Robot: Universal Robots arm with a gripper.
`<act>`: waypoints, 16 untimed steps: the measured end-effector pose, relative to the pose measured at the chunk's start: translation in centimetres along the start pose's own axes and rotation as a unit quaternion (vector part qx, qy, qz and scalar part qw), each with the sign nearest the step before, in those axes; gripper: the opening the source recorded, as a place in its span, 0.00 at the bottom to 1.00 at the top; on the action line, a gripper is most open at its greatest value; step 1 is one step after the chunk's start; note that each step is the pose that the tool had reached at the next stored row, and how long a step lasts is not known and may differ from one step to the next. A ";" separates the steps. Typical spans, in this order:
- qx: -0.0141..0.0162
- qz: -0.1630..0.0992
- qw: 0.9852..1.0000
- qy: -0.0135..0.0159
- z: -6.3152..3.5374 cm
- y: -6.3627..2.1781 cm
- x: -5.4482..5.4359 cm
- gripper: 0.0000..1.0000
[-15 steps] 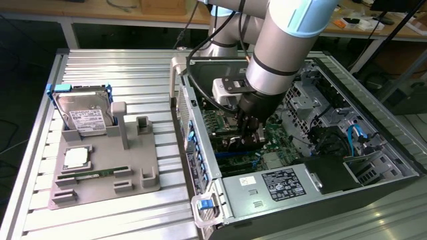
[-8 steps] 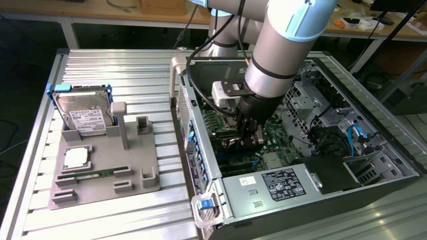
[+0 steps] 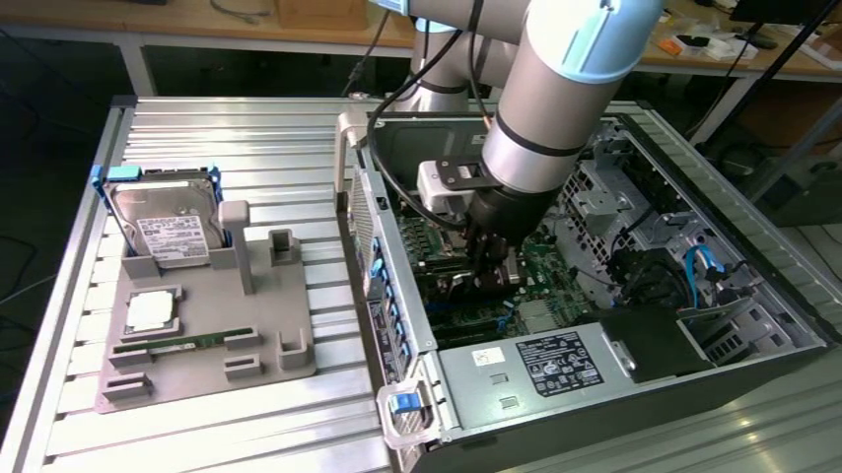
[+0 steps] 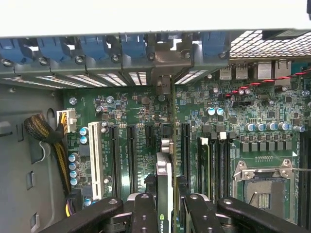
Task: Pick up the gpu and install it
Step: 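Insert the gpu into the slot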
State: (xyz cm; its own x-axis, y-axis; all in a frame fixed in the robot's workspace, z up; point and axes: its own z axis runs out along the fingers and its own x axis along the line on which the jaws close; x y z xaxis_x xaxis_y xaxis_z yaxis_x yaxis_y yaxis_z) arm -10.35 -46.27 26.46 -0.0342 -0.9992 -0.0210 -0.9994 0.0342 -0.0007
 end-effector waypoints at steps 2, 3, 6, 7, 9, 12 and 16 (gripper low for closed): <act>0.000 0.000 1.000 0.000 0.01 0.00 0.0 0.27; 0.000 0.000 1.000 0.000 0.01 0.00 0.0 0.27; 0.000 0.000 1.000 0.000 0.01 0.00 0.0 0.27; 0.000 0.000 1.000 0.000 0.01 0.00 0.0 0.27; 0.000 0.000 1.000 0.000 0.01 0.00 0.0 0.27; 0.000 0.000 1.000 -0.001 0.03 0.00 0.0 0.27; 0.000 0.000 1.000 -0.001 0.02 0.00 -0.1 0.27</act>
State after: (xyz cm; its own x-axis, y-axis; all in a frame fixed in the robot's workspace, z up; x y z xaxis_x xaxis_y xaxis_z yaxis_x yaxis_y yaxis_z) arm -10.35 -46.22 26.44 -0.0342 -0.9992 -0.0224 -0.9994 0.0342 -0.0008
